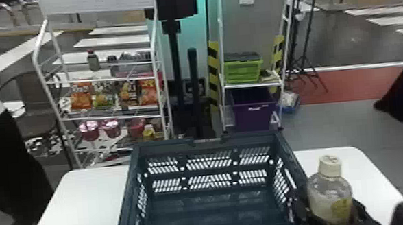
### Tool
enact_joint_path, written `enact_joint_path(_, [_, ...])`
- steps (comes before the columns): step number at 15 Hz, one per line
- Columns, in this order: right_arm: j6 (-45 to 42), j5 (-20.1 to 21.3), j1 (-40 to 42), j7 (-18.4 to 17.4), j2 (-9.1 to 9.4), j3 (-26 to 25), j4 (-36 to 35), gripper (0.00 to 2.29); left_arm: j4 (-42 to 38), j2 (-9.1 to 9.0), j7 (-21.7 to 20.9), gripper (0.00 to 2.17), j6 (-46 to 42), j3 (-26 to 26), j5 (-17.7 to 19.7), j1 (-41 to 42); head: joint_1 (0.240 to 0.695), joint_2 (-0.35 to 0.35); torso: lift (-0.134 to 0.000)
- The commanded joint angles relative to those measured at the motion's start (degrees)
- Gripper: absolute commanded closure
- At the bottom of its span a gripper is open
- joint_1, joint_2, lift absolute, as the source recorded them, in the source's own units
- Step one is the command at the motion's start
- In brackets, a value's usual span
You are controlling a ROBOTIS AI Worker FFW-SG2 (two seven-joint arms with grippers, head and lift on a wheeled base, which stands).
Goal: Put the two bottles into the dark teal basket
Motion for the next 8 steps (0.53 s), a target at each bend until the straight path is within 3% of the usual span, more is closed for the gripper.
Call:
enact_joint_path(1, [12.77, 0.92, -8.3, -2.34, 0.05, 3.6, 0.41, 2.07, 0.16, 0.75, -0.22, 2.14, -0.16, 0.0, 1.05, -0.45, 0.499, 0.0, 0.0])
enact_joint_path(8, [42.3, 0.22, -30.01, -3.75, 0.05, 8.87, 9.46, 2.07, 1.04, 1.37, -0.93, 2.14, 0.02, -0.09, 2.98, -2.12, 0.499, 0.0, 0.0])
